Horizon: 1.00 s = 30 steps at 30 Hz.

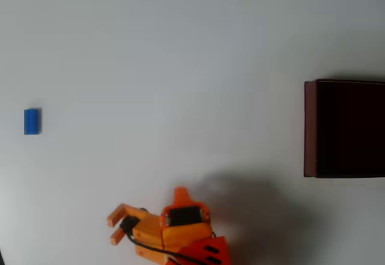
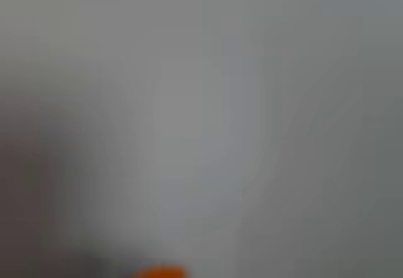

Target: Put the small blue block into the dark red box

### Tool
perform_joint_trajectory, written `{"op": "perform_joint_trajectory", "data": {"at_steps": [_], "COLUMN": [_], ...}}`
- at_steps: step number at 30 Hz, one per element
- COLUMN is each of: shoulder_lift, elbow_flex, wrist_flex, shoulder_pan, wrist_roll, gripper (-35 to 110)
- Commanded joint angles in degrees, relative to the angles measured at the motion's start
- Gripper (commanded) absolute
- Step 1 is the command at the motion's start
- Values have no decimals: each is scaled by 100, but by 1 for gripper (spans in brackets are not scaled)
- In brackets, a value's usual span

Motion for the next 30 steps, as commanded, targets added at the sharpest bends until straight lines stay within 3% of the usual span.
{"op": "perform_joint_trajectory", "data": {"at_steps": [1,5,11,21,26,30], "shoulder_lift": [26,26,-202,-2048,-3577,-5467], "elbow_flex": [-88,-668,-642,-1257,-1819,-3173], "wrist_flex": [79,44,-264,-492,-782,-800], "shoulder_pan": [0,-387,-536,-1740,-2575,-2997], "wrist_roll": [563,1828,5265,9817,11628,12270], "gripper": [0,0,2,13,17,18]}}
